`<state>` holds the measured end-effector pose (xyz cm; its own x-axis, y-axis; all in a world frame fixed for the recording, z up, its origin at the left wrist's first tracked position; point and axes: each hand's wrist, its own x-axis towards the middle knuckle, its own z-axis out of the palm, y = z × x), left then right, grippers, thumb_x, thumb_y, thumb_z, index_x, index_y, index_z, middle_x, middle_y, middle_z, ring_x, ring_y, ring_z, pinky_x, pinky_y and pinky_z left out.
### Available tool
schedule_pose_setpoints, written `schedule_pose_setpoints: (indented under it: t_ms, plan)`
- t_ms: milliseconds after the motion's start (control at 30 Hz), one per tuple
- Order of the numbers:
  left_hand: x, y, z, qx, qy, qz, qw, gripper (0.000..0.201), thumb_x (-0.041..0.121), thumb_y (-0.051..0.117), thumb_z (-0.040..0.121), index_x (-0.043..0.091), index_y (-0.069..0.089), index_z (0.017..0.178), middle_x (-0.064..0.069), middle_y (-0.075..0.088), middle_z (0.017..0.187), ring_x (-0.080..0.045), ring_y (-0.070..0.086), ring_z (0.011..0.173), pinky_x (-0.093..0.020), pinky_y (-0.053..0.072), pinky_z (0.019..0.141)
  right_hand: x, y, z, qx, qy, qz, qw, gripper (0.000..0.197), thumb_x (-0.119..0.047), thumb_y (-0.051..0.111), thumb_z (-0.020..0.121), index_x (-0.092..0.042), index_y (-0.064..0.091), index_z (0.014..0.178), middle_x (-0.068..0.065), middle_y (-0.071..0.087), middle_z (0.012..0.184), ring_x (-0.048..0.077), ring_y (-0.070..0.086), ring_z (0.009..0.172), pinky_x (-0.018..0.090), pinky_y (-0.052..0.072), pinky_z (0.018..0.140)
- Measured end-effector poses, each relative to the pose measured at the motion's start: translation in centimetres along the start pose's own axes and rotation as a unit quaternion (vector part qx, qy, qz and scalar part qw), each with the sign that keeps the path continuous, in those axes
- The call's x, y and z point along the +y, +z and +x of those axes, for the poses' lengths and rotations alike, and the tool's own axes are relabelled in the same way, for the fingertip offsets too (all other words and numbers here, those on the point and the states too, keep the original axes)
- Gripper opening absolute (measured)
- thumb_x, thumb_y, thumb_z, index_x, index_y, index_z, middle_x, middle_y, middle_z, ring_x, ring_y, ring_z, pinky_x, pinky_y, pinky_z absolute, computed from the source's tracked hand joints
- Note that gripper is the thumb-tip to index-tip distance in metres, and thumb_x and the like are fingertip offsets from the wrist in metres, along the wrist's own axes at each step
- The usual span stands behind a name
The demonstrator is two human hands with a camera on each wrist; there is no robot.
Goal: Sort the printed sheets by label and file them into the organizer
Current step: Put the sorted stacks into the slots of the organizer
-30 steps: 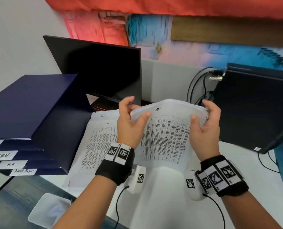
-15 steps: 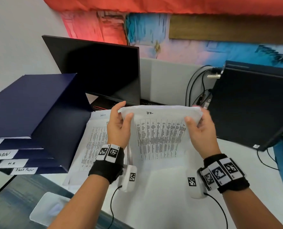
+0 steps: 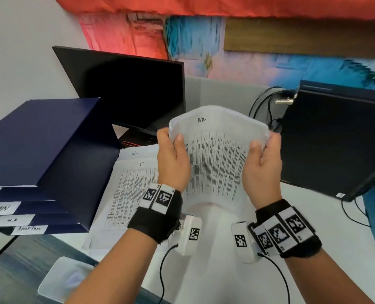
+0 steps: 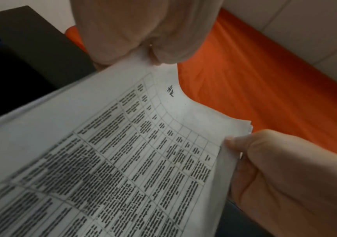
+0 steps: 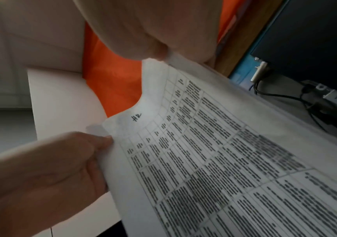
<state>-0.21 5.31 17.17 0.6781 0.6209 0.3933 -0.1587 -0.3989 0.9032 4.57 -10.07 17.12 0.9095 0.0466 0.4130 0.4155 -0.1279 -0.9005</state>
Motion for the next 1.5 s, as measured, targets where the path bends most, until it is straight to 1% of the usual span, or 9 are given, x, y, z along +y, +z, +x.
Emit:
schedule_pose_setpoints:
  t_ms: [267,467,633,867,1000,1100,1233,1333,1500]
  plan:
    - [-3.0,0.3,-1.4,-0.087,-0.197,-0.080,0.973,0.054,0.017,0.045,0.099,0.015,0.019,0.146,0.011,0.050,0.117,-0.006,0.053,0.106,-0.017,0.042,0.087,2.8,0.6,-1.0,-0.031,0.143,0.019,0.989,0.026,-0.004,0.034,0.096,-0.023,0.035,0.114,0.004,0.055,0.098,0.016,0.056,0.078,0.033,0.048,0.065]
    - [-2.5,0.5,-0.7,-0.069,-0.147,-0.053,0.985,0.026,0.017,0.046,0.098,0.012,0.045,0.124,0.010,0.063,0.096,0.006,0.063,0.076,-0.013,0.051,0.067,1.7,0.2,-0.4,-0.012,0.098,0.009,0.995,0.006,-0.012,0.034,0.101,-0.018,0.034,0.105,-0.007,0.047,0.081,0.003,0.048,0.065,0.021,0.044,0.057]
    - [-0.7,1.2,-0.7,-0.010,-0.072,0.015,0.997,0.008,0.018,0.044,0.098,0.022,0.041,0.106,0.015,0.054,0.080,0.005,0.054,0.066,-0.004,0.043,0.053,0.4,0.4,-0.4,0.018,0.024,0.001,1.000,0.006,-0.013,0.034,0.101,-0.019,0.034,0.101,-0.008,0.045,0.073,0.002,0.044,0.055,0.022,0.042,0.051]
    - [-3.9,1.7,-1.9,-0.059,-0.176,0.022,0.982,0.030,0.019,0.044,0.097,0.011,0.040,0.125,-0.008,0.061,0.109,-0.010,0.059,0.081,-0.020,0.046,0.061,3.1,0.3,-1.5,-0.061,0.145,-0.036,0.987,0.020,-0.005,0.030,0.098,-0.016,0.031,0.114,-0.009,0.048,0.089,0.007,0.053,0.078,0.016,0.041,0.057]
    - [-3.9,1.2,-2.1,-0.055,-0.162,0.020,0.985,0.022,0.019,0.045,0.097,0.014,0.046,0.119,0.003,0.061,0.095,-0.001,0.057,0.076,-0.006,0.045,0.053,3.6,-0.2,-1.7,-0.055,0.166,-0.025,0.984,0.016,-0.006,0.029,0.099,-0.017,0.032,0.110,-0.009,0.048,0.087,0.005,0.052,0.072,0.018,0.046,0.056]
    - [-3.9,0.7,-2.5,-0.080,-0.172,0.028,0.981,0.029,0.023,0.051,0.095,0.014,0.046,0.122,0.000,0.062,0.102,-0.007,0.061,0.085,-0.013,0.047,0.059,4.3,-0.2,-1.9,-0.083,0.205,-0.018,0.975,0.022,-0.006,0.031,0.097,-0.015,0.032,0.117,0.002,0.054,0.102,0.012,0.056,0.082,0.028,0.052,0.065]
    - [-4.2,-0.1,-2.9,-0.067,-0.180,0.031,0.981,0.032,0.020,0.049,0.095,0.013,0.050,0.126,-0.003,0.064,0.112,-0.015,0.061,0.099,-0.023,0.050,0.076,5.4,0.0,-2.7,-0.091,0.219,-0.015,0.971,0.026,-0.010,0.032,0.099,-0.008,0.032,0.125,-0.001,0.051,0.105,0.000,0.049,0.078,0.016,0.039,0.060]
    - [-3.7,-1.6,-2.7,-0.039,-0.167,0.005,0.985,0.025,0.017,0.048,0.096,0.018,0.050,0.121,0.005,0.064,0.108,-0.007,0.061,0.095,-0.012,0.049,0.072,5.1,0.1,-2.5,-0.094,0.203,0.012,0.975,0.023,-0.013,0.039,0.098,-0.012,0.033,0.121,-0.012,0.048,0.093,-0.003,0.047,0.076,0.013,0.037,0.060]
    - [-3.0,-5.8,-1.9,0.004,-0.174,-0.066,0.983,0.026,0.013,0.049,0.096,0.018,0.052,0.121,0.010,0.066,0.110,-0.001,0.063,0.100,-0.016,0.050,0.079,4.6,2.1,-2.4,-0.175,0.179,0.021,0.968,0.023,-0.021,0.051,0.095,-0.024,0.040,0.115,-0.014,0.054,0.102,0.007,0.054,0.095,0.024,0.039,0.082]
